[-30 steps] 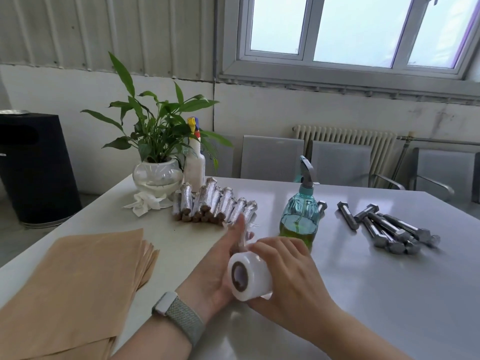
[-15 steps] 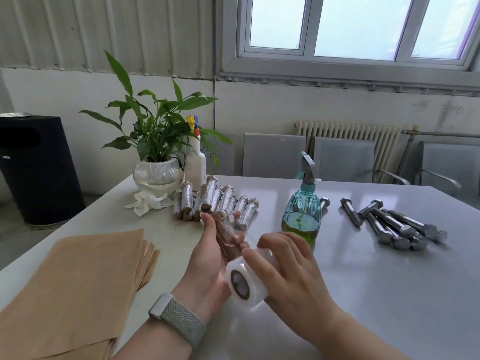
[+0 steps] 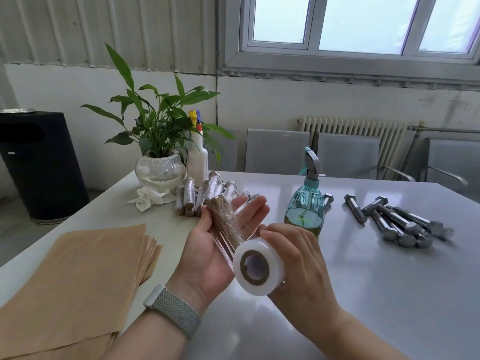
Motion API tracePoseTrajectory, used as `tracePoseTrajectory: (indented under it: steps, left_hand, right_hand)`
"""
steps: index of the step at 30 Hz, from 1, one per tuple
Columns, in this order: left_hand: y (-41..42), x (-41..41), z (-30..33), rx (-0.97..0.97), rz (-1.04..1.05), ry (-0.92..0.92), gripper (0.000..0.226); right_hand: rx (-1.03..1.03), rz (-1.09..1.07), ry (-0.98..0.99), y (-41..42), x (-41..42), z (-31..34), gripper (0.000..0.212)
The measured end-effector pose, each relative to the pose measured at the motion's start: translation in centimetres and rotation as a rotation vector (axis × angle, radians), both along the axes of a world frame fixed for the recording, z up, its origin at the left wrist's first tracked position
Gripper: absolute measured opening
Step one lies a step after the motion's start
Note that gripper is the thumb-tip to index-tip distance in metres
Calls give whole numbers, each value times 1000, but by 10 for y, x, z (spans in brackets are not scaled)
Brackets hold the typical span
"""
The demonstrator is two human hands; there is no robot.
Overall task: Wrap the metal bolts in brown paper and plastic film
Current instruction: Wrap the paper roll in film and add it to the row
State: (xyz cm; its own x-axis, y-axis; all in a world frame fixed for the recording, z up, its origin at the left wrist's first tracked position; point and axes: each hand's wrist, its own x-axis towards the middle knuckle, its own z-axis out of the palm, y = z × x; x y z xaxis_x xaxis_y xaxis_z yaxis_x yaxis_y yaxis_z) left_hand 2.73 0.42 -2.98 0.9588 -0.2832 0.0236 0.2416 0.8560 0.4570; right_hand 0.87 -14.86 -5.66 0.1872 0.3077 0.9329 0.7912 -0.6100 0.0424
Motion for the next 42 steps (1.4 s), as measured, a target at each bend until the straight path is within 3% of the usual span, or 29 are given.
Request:
tracePoseTrajectory:
  steps: [4, 12, 16, 20, 24, 28, 33, 36, 42]
  left_hand:
    - [0, -2, 2, -58, 8, -23, 64]
    - [-2, -4, 4, -96, 91, 7, 54]
    - [-3, -2, 7, -107, 141, 15, 50]
    - [-6, 3, 6, -29, 244, -6, 50]
    - [-7, 7, 0, 78, 365, -125, 40]
    - [-6, 3, -2, 234, 431, -296, 24]
    - [-9, -2, -6, 470, 506, -408, 31]
    - [-11, -6, -7, 651, 640, -507, 26]
    - [-17, -17, -2, 663, 725, -686, 42]
  right_hand:
    - [69, 17, 89, 1, -3, 0, 49]
    - [258, 80, 250, 1, -5, 2, 74]
    - [452, 97, 488, 4, -7, 7, 87]
    - [679, 77, 763, 5, -4, 12, 82]
    - [891, 213, 995, -1, 1, 20, 76]
    - [1023, 280, 1205, -8, 3, 22, 84]
    - [1096, 445, 1449, -14, 6, 24, 86]
    - [1065, 572, 1568, -12, 2, 24, 77]
    - [834, 761, 1785, -1, -15, 18, 47]
